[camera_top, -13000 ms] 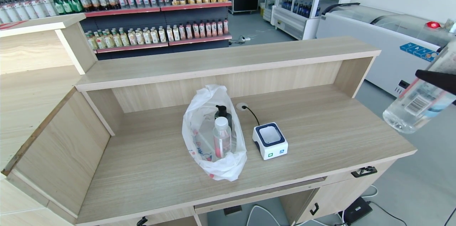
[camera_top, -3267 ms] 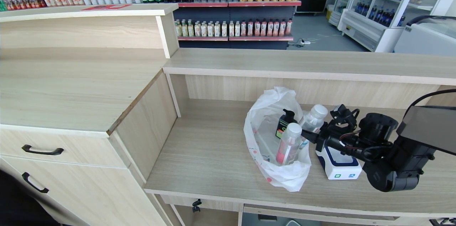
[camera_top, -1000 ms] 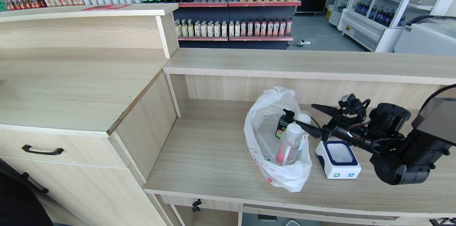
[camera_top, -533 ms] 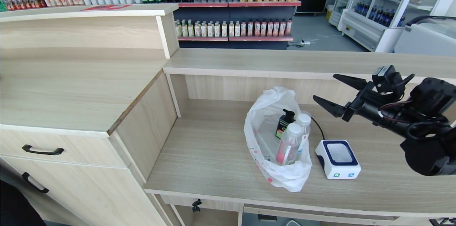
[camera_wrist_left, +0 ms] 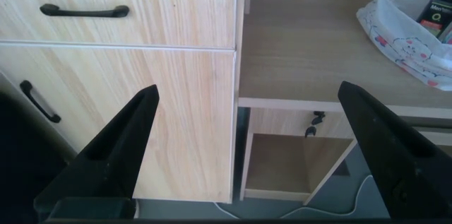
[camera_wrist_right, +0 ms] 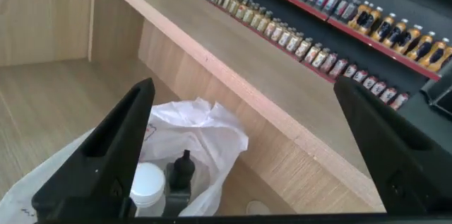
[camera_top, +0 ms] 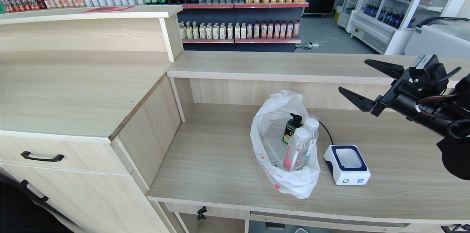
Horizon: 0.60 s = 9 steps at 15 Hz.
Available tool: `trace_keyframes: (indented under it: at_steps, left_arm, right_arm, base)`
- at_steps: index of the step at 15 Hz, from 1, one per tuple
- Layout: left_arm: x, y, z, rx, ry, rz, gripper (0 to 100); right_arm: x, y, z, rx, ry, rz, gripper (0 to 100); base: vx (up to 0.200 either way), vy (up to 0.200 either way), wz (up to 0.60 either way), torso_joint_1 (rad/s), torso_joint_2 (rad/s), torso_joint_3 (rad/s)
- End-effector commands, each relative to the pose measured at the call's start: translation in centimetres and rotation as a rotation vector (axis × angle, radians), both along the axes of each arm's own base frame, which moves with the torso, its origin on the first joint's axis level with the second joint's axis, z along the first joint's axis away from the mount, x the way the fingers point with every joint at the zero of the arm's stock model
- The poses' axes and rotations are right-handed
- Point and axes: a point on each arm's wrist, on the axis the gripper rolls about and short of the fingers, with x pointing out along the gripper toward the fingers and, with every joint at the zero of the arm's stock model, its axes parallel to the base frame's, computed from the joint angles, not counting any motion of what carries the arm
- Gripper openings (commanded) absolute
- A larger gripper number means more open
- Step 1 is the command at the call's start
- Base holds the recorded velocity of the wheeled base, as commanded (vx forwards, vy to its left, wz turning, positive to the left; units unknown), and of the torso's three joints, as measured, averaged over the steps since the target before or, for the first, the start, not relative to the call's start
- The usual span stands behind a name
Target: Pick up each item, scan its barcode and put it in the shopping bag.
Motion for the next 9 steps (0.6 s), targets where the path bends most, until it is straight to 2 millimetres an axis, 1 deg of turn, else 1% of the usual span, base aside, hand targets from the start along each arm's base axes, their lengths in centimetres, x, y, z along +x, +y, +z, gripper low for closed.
trace_keyframes:
  at_steps: [1, 2, 3, 5, 6, 8, 9]
  left_arm:
    - [0.0, 0.0, 0.0, 0.0, 0.001, -0.001, 100]
    - [0.0, 0.0, 0.0, 0.0, 0.001, -0.001, 100]
    - [0.0, 0.0, 0.0, 0.0, 0.001, -0.001, 100]
    - [0.0, 0.0, 0.0, 0.0, 0.001, -0.001, 100]
    - [0.0, 0.0, 0.0, 0.0, 0.001, -0.001, 100]
    - [0.0, 0.0, 0.0, 0.0, 0.001, -0.001, 100]
    - [0.0, 0.0, 0.0, 0.0, 0.001, -0.001, 100]
  right_arm:
    - [-0.3, -0.7, 2.0, 0.001, -0.046, -0.035, 100]
    - [-0.4, -1.0, 2.4, 0.006, -0.048, -0.055, 100]
    - [-0.7, -1.4, 3.7, 0.032, -0.03, -0.138, 100]
    - [-1.4, -2.2, 4.9, 0.067, 0.006, -0.253, 100]
    - [-1.9, -2.6, 5.1, 0.097, 0.057, -0.344, 100]
    - [-2.4, -3.6, 4.8, 0.186, 0.146, -0.536, 100]
    - [-2.5, -3.8, 4.6, 0.197, 0.158, -0.546, 100]
  base:
    - [0.0, 0.0, -0.6, -0.017, -0.01, 0.012]
    - [0.0, 0.0, -0.6, 0.017, 0.0, -0.007]
    - [0.0, 0.0, -0.6, 0.022, 0.0, -0.002]
    - [0.0, 0.0, -0.6, 0.0, 0.0, 0.007]
    - [0.0, 0.0, -0.6, 0.002, 0.0, -0.002]
    - [0.0, 0.0, -0.6, 0.002, 0.0, 0.002]
    - [0.0, 0.0, 0.0, 0.0, 0.0, 0.0]
